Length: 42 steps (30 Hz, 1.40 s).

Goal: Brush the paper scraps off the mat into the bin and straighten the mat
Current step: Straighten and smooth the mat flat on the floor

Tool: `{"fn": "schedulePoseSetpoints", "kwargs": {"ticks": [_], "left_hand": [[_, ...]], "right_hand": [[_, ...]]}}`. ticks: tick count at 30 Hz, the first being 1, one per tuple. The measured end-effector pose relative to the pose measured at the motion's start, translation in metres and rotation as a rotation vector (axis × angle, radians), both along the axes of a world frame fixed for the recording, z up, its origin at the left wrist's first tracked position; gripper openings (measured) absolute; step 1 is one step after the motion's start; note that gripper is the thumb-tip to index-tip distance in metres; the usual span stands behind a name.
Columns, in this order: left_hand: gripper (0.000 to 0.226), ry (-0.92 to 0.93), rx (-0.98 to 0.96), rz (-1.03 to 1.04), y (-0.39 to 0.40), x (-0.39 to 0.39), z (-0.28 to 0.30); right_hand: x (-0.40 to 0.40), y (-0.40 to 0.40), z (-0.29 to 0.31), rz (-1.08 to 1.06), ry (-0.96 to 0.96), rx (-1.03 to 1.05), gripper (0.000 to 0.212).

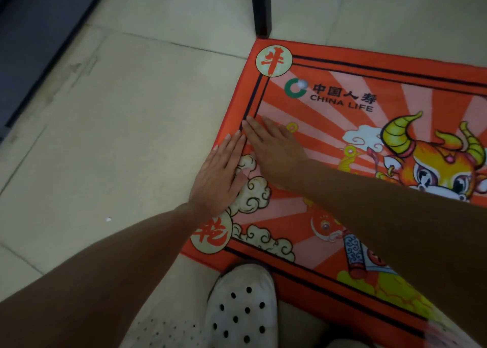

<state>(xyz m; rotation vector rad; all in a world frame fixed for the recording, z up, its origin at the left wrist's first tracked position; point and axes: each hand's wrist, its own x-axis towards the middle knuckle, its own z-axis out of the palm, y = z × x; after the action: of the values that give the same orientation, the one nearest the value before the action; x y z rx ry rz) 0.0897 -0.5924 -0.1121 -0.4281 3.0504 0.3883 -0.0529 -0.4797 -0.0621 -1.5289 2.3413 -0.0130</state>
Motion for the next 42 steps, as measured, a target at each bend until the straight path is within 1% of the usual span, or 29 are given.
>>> {"fn": "schedulePoseSetpoints", "kwargs": {"ticks": [8, 13, 16, 18, 21, 23, 25, 28, 31, 35, 39, 42], "left_hand": [[0.062, 0.003, 0.024, 0.021, 0.002, 0.007, 0.001], [0.06, 0.031, 0.054, 0.214, 0.02, 0.034, 0.0], [0.064, 0.043, 0.055, 0.305, 0.025, 0.042, -0.001], [0.068, 0.045, 0.054, 0.378, 0.029, 0.046, -0.002], [0.072, 0.08, 0.086, 0.471, 0.032, 0.047, 0.0], [0.072, 0.094, 0.107, 0.482, 0.03, 0.047, 0.001], [0.069, 0.112, 0.129, 0.477, 0.029, 0.047, 0.003], [0.059, 0.181, 0.223, 0.52, 0.028, 0.048, 0.005], [0.051, 0.262, 0.285, 0.588, 0.028, 0.047, 0.006], [0.047, 0.287, 0.288, 0.601, 0.028, 0.046, 0.007], [0.044, 0.288, 0.302, 0.644, 0.027, 0.043, 0.005], [0.042, 0.305, 0.306, 0.664, 0.027, 0.041, 0.002]], "right_hand": [[0.008, -0.006, -0.007, 0.003, -0.066, 0.001, 0.068], [0.004, -0.019, 0.003, 0.072, -0.013, 0.087, 0.077], [0.006, -0.034, 0.015, 0.252, -0.008, 0.115, 0.074], [0.01, -0.042, 0.017, 0.334, -0.022, 0.122, 0.073], [0.012, -0.049, 0.017, 0.361, -0.02, 0.084, 0.071], [0.01, -0.048, 0.018, 0.367, -0.022, 0.057, 0.071], [0.009, -0.044, 0.019, 0.36, -0.036, 0.032, 0.072], [0.01, -0.045, 0.02, 0.365, -0.035, -0.004, 0.07], [0.008, -0.046, 0.021, 0.375, -0.014, -0.022, 0.063], [0.009, -0.043, 0.019, 0.382, 0.029, -0.042, 0.061], [0.01, -0.049, 0.016, 0.343, 0.018, -0.046, 0.042], [0.013, -0.054, 0.012, 0.317, 0.013, -0.027, 0.034]]}}
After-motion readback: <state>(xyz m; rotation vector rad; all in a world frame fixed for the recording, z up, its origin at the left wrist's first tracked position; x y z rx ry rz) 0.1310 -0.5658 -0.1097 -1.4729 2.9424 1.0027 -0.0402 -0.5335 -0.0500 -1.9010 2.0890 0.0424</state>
